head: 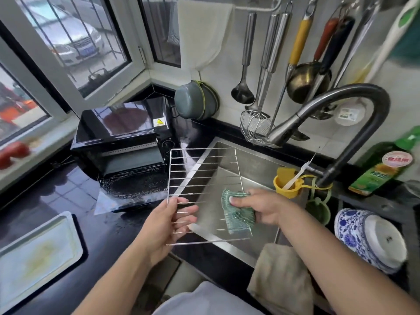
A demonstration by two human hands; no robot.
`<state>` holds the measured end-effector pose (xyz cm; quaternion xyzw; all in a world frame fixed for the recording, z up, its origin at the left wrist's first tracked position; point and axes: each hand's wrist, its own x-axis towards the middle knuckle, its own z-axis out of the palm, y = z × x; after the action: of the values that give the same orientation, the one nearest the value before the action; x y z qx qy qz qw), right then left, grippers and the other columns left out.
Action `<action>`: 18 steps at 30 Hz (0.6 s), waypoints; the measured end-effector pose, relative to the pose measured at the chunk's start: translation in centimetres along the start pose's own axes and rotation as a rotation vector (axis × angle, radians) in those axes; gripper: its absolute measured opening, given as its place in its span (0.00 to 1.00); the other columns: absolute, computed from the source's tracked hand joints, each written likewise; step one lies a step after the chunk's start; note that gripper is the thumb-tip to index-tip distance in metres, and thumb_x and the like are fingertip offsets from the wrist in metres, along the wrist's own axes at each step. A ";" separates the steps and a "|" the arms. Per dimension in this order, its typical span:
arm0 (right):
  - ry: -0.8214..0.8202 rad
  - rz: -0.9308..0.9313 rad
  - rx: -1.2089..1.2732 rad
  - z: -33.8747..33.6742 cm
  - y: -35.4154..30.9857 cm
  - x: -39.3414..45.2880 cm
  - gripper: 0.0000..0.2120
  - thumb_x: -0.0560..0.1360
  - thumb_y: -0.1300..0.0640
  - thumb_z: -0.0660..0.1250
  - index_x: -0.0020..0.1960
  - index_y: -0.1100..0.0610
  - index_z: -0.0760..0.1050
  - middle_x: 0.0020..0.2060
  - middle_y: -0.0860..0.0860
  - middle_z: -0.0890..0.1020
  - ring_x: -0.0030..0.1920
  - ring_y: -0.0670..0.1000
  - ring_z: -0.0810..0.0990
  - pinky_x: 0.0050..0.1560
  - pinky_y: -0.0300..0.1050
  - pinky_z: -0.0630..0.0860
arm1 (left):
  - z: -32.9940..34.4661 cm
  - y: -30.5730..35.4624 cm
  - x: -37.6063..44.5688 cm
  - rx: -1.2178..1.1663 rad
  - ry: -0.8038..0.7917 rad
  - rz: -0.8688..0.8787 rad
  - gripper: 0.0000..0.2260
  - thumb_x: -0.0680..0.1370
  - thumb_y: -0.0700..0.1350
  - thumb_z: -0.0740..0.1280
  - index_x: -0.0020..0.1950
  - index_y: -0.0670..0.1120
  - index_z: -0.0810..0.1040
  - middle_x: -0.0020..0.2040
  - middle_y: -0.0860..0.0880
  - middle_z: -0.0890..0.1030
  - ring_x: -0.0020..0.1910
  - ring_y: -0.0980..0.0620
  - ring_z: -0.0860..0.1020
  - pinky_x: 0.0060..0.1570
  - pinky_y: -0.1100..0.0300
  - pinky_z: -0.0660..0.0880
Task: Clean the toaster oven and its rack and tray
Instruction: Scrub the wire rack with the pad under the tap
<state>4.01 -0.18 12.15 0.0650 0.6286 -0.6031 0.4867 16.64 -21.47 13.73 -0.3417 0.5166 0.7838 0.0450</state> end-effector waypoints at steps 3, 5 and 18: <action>0.052 -0.043 0.118 0.3 -1.3 0.4 0.04 0.77 0.62 0.69 0.50 0.63 0.78 0.43 0.60 0.83 0.43 0.58 0.82 0.57 0.63 0.76 | -0.1 2.1 0.6 0.075 -0.064 0.015 0.13 0.87 0.51 0.56 0.55 0.43 0.75 0.49 0.38 0.86 0.30 0.53 0.80 0.22 0.67 0.67; 0.129 -0.090 0.260 0.5 -1.5 0.8 0.03 0.76 0.63 0.69 0.49 0.62 0.78 0.42 0.61 0.83 0.40 0.58 0.83 0.52 0.64 0.79 | 0.1 2.5 0.5 0.110 -0.090 0.034 0.14 0.87 0.51 0.56 0.55 0.43 0.74 0.48 0.38 0.86 0.30 0.52 0.81 0.21 0.66 0.68; 0.076 -0.170 0.292 0.9 3.5 0.0 0.10 0.78 0.69 0.64 0.59 0.65 0.76 0.49 0.62 0.83 0.46 0.59 0.84 0.48 0.55 0.82 | 1.2 0.0 0.2 -0.042 0.003 0.066 0.17 0.88 0.52 0.56 0.65 0.40 0.74 0.48 0.40 0.87 0.35 0.51 0.84 0.25 0.66 0.74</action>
<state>6.87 0.03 9.91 0.1042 0.5556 -0.7240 0.3952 15.92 -20.52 13.91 -0.3263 0.5113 0.7950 0.0112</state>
